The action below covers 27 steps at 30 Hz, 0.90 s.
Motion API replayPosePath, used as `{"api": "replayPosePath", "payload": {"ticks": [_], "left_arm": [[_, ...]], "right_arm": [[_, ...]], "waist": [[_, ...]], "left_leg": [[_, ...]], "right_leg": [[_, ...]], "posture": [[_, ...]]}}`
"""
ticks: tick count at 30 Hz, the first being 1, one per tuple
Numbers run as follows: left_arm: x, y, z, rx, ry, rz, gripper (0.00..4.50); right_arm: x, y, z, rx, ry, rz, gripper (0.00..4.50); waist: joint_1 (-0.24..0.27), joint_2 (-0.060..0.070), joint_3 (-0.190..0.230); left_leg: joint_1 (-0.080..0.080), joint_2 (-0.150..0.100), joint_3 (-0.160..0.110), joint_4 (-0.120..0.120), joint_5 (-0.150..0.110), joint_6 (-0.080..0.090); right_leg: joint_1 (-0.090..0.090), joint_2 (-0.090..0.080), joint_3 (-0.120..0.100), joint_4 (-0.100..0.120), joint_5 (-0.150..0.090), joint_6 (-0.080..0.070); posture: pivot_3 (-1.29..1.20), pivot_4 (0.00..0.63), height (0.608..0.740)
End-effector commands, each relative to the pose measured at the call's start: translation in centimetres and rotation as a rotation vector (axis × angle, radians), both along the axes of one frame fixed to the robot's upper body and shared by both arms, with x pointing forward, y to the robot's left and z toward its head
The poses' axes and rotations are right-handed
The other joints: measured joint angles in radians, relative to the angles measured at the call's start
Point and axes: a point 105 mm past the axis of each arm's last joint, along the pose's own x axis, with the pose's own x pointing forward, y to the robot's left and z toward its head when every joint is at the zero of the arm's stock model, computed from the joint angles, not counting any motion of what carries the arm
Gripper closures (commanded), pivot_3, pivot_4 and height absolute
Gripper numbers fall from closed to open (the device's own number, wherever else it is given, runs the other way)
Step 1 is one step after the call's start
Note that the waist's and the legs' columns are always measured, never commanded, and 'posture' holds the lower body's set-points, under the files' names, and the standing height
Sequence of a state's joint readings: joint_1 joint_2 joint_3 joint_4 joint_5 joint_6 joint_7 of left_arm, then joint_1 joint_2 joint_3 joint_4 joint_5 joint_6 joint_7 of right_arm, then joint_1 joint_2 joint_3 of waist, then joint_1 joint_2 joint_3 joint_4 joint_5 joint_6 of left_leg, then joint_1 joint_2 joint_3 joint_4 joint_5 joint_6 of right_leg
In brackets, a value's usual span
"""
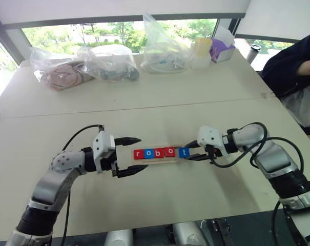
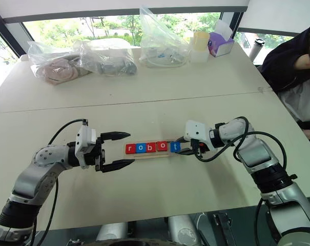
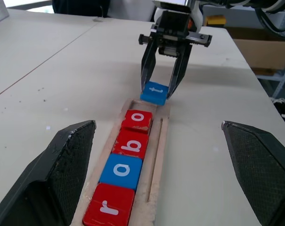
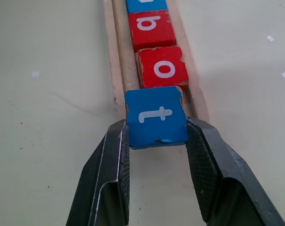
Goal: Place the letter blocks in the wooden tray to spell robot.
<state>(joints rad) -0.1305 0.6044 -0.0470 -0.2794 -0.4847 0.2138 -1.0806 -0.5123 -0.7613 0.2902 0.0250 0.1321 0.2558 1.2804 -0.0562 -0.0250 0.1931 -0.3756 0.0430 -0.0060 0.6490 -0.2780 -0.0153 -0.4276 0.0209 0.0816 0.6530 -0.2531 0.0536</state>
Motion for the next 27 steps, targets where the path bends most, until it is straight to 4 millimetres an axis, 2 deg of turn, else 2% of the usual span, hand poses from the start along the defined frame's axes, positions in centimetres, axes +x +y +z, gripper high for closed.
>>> {"api": "replayPosePath", "payload": {"ticks": [1, 27], "left_arm": [[-0.4, -0.2, 0.8, -0.016, -0.028, -0.005, 0.00], [-0.5, -0.3, 0.8, -0.024, -0.026, 0.016, 0.00]], "right_arm": [[0.4, 0.5, 0.6, 0.001, -0.025, 0.025, 3.33], [1.0, 1.5, -0.2, -0.003, -0.016, 0.052, 3.33]], "waist": [[0.000, 0.000, 0.000], [0.011, 0.000, 0.000]], "left_leg": [[0.000, 0.000, 0.000, 0.000, 0.000, 0.000], [0.000, 0.000, 0.000, 0.000, 0.000, 0.000]], "right_leg": [[0.000, 0.000, 0.000, 0.000, 0.000, 0.000], [0.000, 0.000, 0.000, 0.001, 0.000, 0.000]], "posture": [[0.00, 0.150, 0.740], [0.00, 0.150, 0.740]]}}
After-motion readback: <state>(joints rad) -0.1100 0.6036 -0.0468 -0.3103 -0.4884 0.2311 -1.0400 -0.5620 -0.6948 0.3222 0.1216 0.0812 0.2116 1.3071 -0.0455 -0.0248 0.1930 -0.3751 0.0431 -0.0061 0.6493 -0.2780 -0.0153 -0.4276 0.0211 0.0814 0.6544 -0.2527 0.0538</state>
